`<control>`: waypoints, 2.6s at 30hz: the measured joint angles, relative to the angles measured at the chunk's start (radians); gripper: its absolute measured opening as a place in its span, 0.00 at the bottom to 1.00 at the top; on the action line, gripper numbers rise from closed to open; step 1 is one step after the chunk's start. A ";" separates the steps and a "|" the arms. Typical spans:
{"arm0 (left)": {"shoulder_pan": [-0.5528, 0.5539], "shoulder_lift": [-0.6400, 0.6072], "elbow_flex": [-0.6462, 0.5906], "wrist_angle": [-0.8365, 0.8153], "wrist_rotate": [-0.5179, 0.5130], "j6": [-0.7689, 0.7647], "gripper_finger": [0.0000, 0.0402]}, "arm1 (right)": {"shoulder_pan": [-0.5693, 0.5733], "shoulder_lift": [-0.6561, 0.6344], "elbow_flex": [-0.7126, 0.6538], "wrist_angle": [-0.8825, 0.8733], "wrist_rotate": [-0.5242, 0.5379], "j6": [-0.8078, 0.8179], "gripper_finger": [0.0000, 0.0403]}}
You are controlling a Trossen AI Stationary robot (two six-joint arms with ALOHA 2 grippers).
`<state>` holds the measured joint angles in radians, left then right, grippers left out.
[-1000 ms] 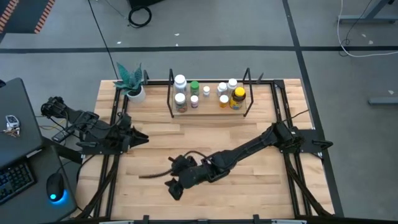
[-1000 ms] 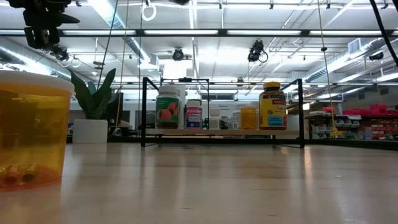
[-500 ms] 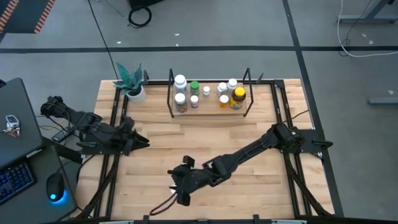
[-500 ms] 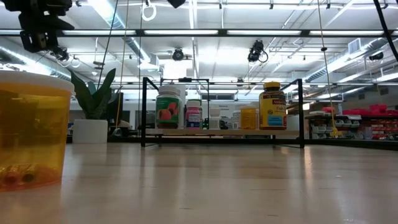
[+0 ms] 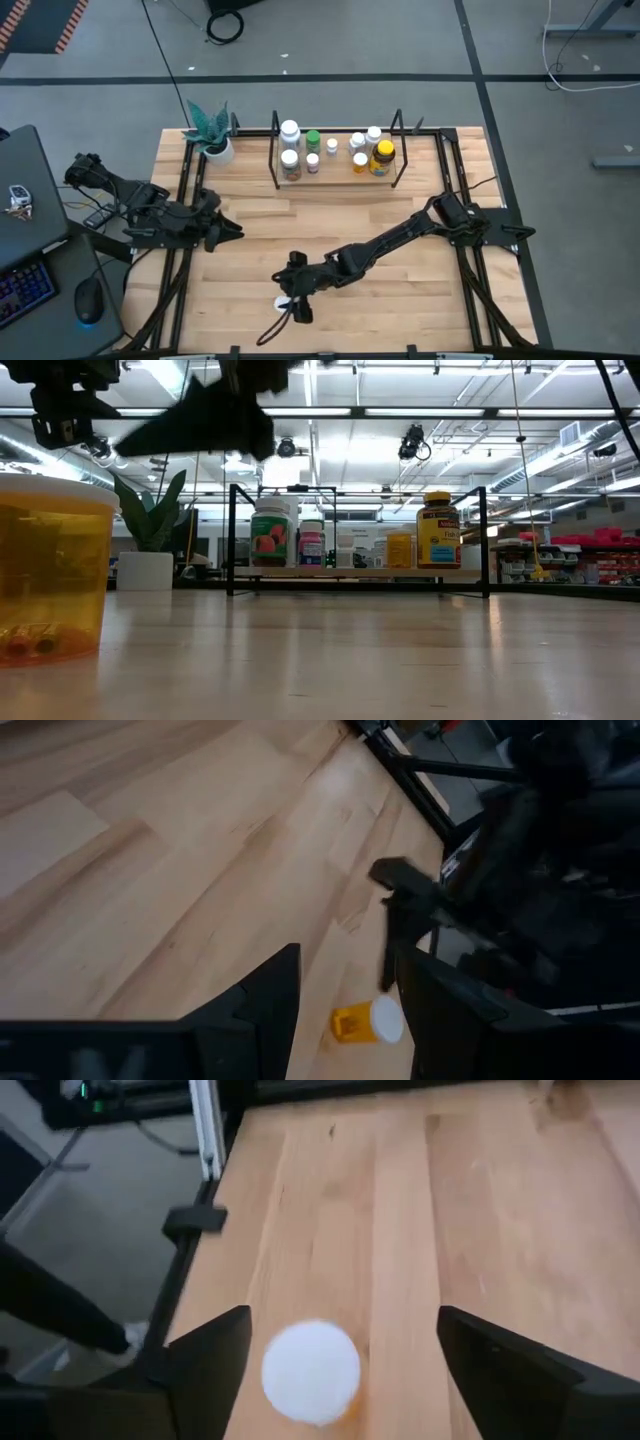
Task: Pick and place medicine bottles onto shelf by color
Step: Put the yellow pill bottle on the shelf
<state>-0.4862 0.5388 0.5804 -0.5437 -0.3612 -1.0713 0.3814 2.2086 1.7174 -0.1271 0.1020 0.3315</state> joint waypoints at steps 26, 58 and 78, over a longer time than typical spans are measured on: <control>0.001 -0.002 0.000 0.000 -0.064 -0.026 0.43 | -0.006 0.000 -0.233 0.292 -0.122 -0.339 0.89; 0.001 -0.002 0.000 -0.001 -0.072 -0.021 0.43 | -0.006 0.150 -0.085 0.336 -0.118 -0.323 0.73; 0.001 -0.002 0.000 0.000 -0.072 -0.018 0.43 | -0.029 0.115 -0.087 0.287 -0.118 -0.155 0.53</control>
<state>-0.4854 0.5365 0.5804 -0.5434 -0.4328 -1.0895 0.3523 2.3234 1.6306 0.1594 -0.0160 0.1769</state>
